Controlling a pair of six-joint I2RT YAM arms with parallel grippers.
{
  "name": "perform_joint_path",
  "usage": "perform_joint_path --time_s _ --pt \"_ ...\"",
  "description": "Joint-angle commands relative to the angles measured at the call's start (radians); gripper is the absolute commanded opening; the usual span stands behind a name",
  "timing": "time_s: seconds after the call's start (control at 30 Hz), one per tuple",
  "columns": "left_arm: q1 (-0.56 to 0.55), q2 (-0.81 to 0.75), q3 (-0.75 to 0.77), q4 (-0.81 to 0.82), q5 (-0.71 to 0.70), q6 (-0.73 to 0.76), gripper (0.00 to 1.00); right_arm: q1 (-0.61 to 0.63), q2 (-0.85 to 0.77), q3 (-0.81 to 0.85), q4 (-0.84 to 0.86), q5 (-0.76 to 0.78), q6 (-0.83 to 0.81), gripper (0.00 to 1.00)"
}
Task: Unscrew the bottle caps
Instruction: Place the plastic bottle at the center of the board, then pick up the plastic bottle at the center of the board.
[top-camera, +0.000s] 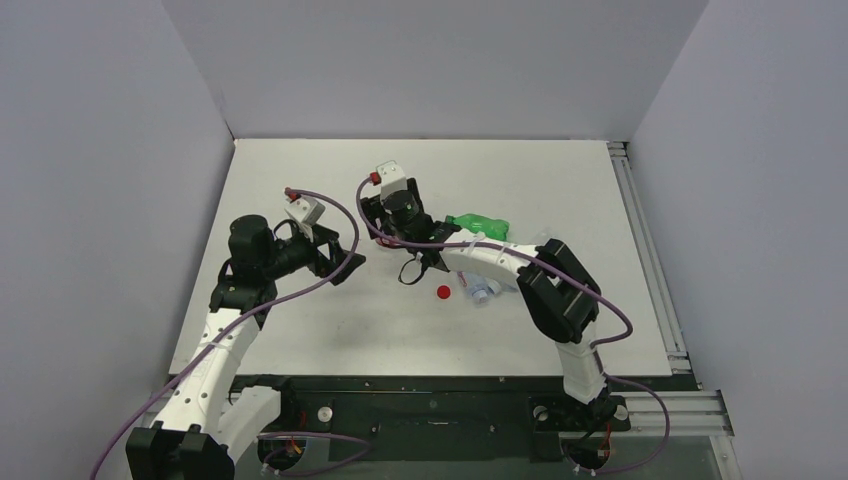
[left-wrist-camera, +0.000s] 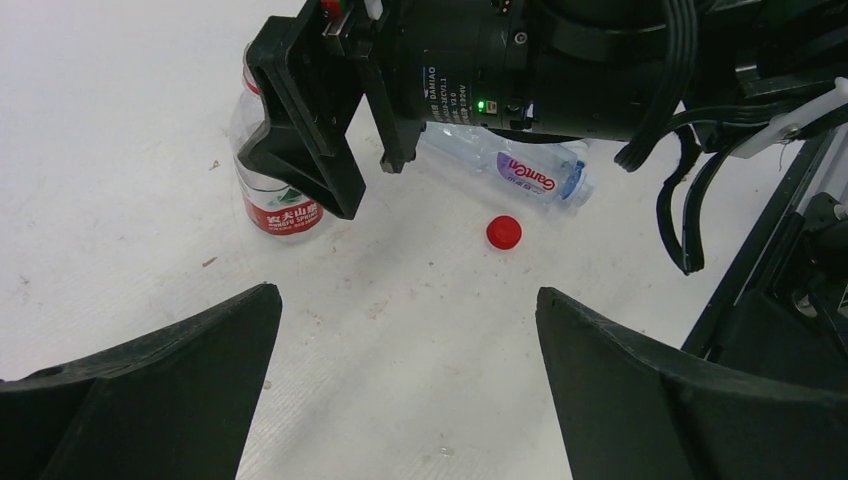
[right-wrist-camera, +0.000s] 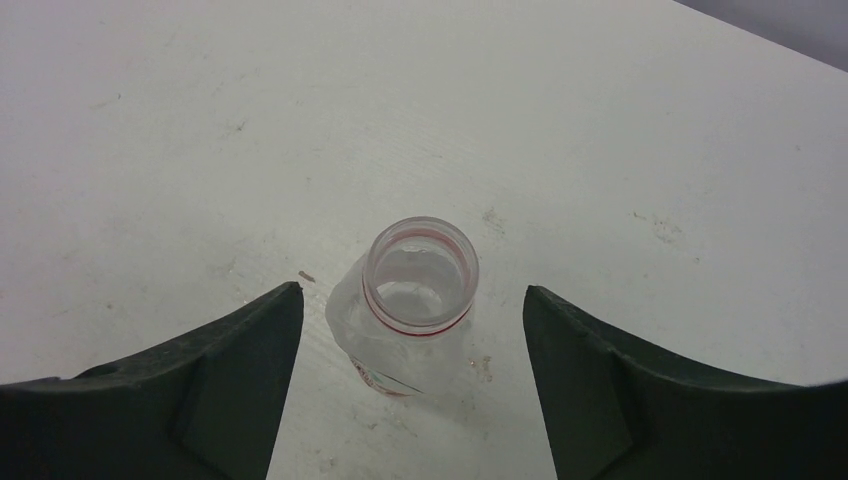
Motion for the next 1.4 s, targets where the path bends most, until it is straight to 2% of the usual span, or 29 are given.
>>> perform_joint_path --time_s 0.0,0.2,0.5,0.67,0.8,1.03,1.17,1.37 --pt "0.006 -0.011 0.021 0.054 0.031 -0.018 0.97 0.005 -0.107 -0.007 0.010 0.006 -0.007 0.78" --pt "0.006 -0.010 0.029 0.062 0.027 -0.027 0.97 -0.013 -0.198 -0.052 -0.026 0.009 0.010 0.82" --pt "0.006 -0.002 0.052 0.073 0.015 -0.040 0.97 -0.101 -0.448 -0.309 -0.023 0.025 0.099 0.84" --pt "0.006 0.008 0.066 0.077 0.024 -0.036 0.97 -0.166 -0.531 -0.437 -0.095 0.064 0.144 0.85" --pt "0.006 0.004 0.058 0.095 0.034 -0.019 0.97 -0.223 -0.546 -0.517 -0.142 0.076 0.209 0.86" --pt "0.002 0.012 0.060 0.105 0.053 -0.023 0.97 -0.230 -0.583 -0.652 -0.119 0.076 0.227 0.87" --pt "-0.002 0.014 0.062 0.105 0.063 -0.025 0.97 -0.215 -0.576 -0.678 -0.100 0.052 0.219 0.87" --pt "-0.009 0.019 0.069 0.106 0.071 -0.024 0.97 -0.192 -0.485 -0.649 -0.096 0.036 0.215 0.86"
